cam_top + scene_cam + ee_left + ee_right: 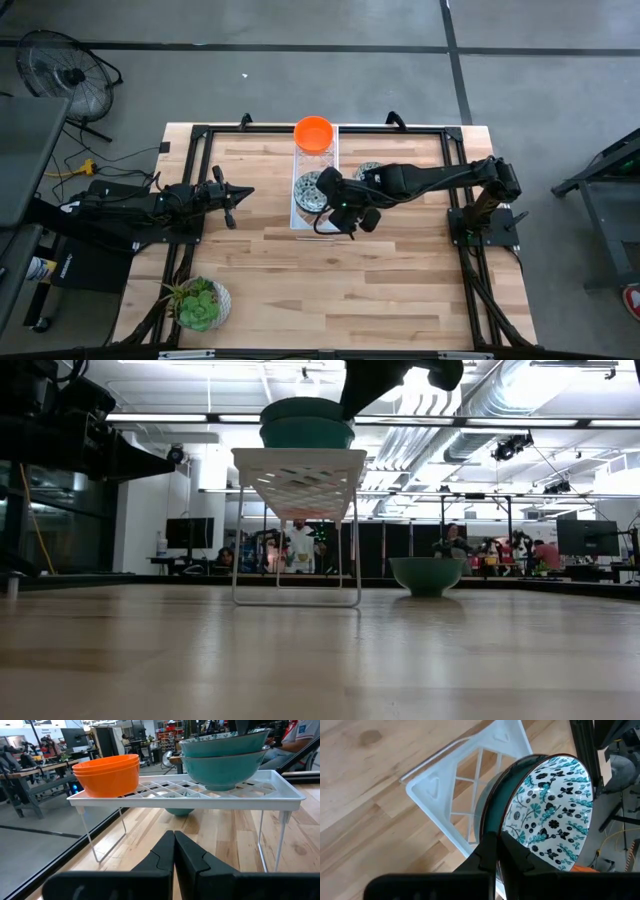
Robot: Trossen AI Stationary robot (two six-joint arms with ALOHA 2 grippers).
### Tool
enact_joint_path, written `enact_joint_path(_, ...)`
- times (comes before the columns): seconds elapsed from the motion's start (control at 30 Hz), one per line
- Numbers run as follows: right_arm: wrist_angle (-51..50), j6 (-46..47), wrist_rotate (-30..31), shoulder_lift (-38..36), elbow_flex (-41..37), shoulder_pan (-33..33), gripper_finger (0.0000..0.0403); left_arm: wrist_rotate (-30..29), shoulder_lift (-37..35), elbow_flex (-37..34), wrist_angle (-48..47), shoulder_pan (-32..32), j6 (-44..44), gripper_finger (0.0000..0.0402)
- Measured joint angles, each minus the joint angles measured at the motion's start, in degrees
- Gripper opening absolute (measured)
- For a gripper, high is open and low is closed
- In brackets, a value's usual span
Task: Pick & Place Mini bowls
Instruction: Stack the bottom blue white pattern bowl on top of the other blue white pattern bowl on the shelf
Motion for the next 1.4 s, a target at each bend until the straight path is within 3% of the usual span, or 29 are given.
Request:
enact_joint_path(1.0,0.7,1.2,-4.4,0.0,0.0,-1.8,0.0004,0.0,0.0,0.0,0.0,0.0,0.0,0.0001)
enact_joint_path(1.4,0.9,1.3,-4.0,0.0,0.0,-1.8,0.0052,0.0,0.0,0.0,0.0,0.0,0.0,0.0001)
